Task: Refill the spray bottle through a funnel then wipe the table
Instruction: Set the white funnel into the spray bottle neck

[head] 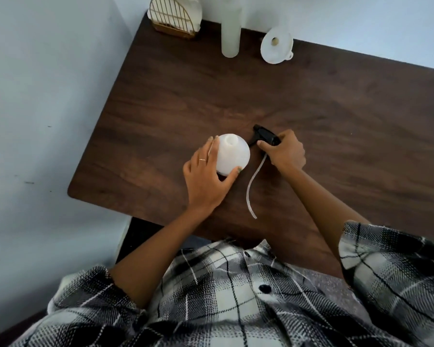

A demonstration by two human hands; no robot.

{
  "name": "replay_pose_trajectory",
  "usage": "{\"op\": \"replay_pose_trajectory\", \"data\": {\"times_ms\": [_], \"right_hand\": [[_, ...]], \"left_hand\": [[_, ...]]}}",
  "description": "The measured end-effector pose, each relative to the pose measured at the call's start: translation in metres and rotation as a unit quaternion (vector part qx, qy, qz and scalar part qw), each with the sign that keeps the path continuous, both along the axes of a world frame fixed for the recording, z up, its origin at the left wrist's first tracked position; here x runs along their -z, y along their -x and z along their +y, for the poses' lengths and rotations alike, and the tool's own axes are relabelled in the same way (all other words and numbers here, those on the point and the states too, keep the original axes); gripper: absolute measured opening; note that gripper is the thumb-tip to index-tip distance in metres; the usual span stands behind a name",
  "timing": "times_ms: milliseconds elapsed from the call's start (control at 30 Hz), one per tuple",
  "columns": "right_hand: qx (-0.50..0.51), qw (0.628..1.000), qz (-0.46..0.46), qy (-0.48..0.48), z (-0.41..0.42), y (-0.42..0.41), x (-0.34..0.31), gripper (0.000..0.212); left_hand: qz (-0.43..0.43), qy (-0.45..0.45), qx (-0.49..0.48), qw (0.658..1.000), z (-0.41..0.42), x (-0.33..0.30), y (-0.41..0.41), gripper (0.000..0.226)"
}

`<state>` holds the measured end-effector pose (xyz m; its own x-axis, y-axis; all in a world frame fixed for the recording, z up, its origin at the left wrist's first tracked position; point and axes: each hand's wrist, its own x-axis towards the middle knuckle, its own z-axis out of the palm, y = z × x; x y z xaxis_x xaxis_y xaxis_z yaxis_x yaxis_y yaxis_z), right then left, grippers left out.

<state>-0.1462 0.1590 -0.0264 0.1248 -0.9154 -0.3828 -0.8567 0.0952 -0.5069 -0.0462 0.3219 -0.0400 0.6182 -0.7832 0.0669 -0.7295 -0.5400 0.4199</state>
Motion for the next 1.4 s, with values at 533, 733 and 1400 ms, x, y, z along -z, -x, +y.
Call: {"op": "replay_pose_trajectory", "data": {"times_ms": [533, 733, 1400], "right_hand": [[-0.027, 0.981, -0.160, 0.106, -0.152, -0.027, -0.008, 0.040], [-0.107, 0.978, -0.170, 0.054, -0.216, -0.076, 0.003, 0.075], [-0.268, 0.941, -0.200, 0.049, -0.213, -0.078, -0.040, 0.045]], "left_hand": [[0.270, 0.151, -0.025, 0.951, -0.179, -0.063, -0.069, 0.045], [0.340, -0.021, 0.027, 0.940, -0.281, -0.043, -0.094, 0.072], [0.363, 0.020, -0.013, 0.932, -0.250, -0.066, -0.096, 0.048]]}}
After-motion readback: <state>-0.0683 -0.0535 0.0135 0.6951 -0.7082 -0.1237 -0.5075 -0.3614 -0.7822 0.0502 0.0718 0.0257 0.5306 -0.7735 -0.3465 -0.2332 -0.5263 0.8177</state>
